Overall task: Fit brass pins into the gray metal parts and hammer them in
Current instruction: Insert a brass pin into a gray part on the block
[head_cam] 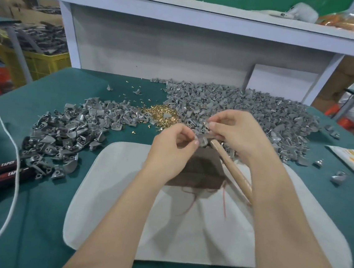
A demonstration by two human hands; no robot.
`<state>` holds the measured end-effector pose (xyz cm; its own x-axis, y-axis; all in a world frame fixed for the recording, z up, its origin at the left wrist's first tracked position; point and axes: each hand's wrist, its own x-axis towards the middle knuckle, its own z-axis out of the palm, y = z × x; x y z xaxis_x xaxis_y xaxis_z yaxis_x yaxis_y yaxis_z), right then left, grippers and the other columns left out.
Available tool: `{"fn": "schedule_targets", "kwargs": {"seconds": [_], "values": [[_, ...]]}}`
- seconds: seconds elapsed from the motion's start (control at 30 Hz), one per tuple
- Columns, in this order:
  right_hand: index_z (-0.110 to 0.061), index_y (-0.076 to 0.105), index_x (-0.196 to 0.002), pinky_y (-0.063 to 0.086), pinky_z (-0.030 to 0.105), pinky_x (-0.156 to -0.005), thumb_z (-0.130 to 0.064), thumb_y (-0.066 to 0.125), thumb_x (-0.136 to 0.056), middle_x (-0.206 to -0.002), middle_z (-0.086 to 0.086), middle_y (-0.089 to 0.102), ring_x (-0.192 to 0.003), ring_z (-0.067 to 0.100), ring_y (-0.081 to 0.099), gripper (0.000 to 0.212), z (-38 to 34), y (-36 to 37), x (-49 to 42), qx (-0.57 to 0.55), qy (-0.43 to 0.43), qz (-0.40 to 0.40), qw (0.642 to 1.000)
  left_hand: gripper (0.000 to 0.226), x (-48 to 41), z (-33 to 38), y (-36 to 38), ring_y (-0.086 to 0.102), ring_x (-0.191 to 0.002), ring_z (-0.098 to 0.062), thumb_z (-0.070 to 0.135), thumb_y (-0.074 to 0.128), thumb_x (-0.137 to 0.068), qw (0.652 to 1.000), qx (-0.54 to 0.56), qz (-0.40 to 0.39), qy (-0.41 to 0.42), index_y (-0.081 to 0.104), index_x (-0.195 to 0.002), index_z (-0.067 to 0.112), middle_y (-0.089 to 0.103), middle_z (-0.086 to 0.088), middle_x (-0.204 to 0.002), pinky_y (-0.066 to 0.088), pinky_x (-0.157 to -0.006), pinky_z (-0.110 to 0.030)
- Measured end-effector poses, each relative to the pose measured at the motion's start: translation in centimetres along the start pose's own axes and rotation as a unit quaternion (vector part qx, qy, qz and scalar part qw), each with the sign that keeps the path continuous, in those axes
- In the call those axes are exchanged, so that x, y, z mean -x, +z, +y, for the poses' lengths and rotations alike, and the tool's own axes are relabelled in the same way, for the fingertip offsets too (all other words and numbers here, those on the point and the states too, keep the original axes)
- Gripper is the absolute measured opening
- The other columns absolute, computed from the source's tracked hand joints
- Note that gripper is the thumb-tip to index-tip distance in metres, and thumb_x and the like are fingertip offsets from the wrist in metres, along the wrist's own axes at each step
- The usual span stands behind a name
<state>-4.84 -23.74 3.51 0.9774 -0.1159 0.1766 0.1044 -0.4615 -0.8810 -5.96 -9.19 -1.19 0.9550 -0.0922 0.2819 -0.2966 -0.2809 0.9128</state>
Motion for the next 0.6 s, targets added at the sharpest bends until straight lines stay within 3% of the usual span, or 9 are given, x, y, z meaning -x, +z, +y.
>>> {"fn": "schedule_targets", "kwargs": {"seconds": [0.1, 0.17, 0.27, 0.43, 0.6], "values": [[-0.021, 0.067, -0.075, 0.049, 0.015, -0.073, -0.002, 0.063, -0.085, -0.079, -0.005, 0.069, -0.072, 0.003, 0.063, 0.022, 1.0, -0.4, 1.6, 0.049, -0.019, -0.014, 0.999, 0.019, 0.5, 0.1, 0.4, 0.060, -0.099, -0.016, 0.022, 0.066, -0.084, 0.977, -0.211, -0.035, -0.013, 0.054, -0.071, 0.030, 0.061, 0.013, -0.085, 0.043, -0.095, -0.034], [-0.017, 0.069, -0.079, 0.047, 0.012, -0.074, 0.002, 0.061, -0.084, -0.081, -0.004, 0.069, -0.075, 0.001, 0.063, 0.022, 1.6, 0.1, 2.3, 0.069, -0.045, -0.015, 0.996, 0.013, 0.7, 0.2, 0.3, 0.055, -0.108, -0.019, 0.028, 0.065, -0.084, 0.959, -0.280, -0.034, -0.022, 0.056, -0.076, 0.032, 0.056, 0.014, -0.090, 0.036, -0.093, -0.033], [-0.018, 0.064, -0.089, 0.049, 0.024, -0.079, 0.004, 0.058, -0.084, -0.087, 0.003, 0.068, -0.077, 0.012, 0.060, 0.023, 2.4, 1.0, 2.8, 0.086, -0.081, -0.027, 0.993, 0.011, 0.7, 0.4, 0.2, 0.053, -0.111, -0.020, 0.030, 0.065, -0.085, 0.957, -0.286, -0.041, -0.031, 0.056, -0.079, 0.034, 0.056, 0.013, -0.095, 0.032, -0.091, -0.034], [-0.022, 0.059, -0.096, 0.038, 0.011, -0.063, 0.000, 0.058, -0.083, -0.077, -0.010, 0.061, -0.061, -0.003, 0.048, 0.025, 3.3, 1.4, 2.8, 0.153, -0.121, -0.040, 0.980, 0.014, 0.6, 0.4, 0.1, 0.054, -0.109, -0.020, 0.025, 0.065, -0.084, 0.961, -0.271, -0.052, -0.028, 0.055, -0.080, 0.035, 0.053, 0.014, -0.091, 0.039, -0.097, -0.036], [-0.020, 0.064, -0.098, 0.039, 0.022, -0.065, -0.001, 0.054, -0.082, -0.080, -0.008, 0.061, -0.061, -0.001, 0.045, 0.027, 3.3, 1.8, 3.0, 0.217, -0.147, -0.033, 0.964, 0.014, 0.5, 0.3, 0.1, 0.055, -0.107, -0.023, 0.023, 0.064, -0.084, 0.964, -0.258, -0.061, -0.020, 0.056, -0.079, 0.033, 0.054, 0.010, -0.091, 0.041, -0.097, -0.040]]}}
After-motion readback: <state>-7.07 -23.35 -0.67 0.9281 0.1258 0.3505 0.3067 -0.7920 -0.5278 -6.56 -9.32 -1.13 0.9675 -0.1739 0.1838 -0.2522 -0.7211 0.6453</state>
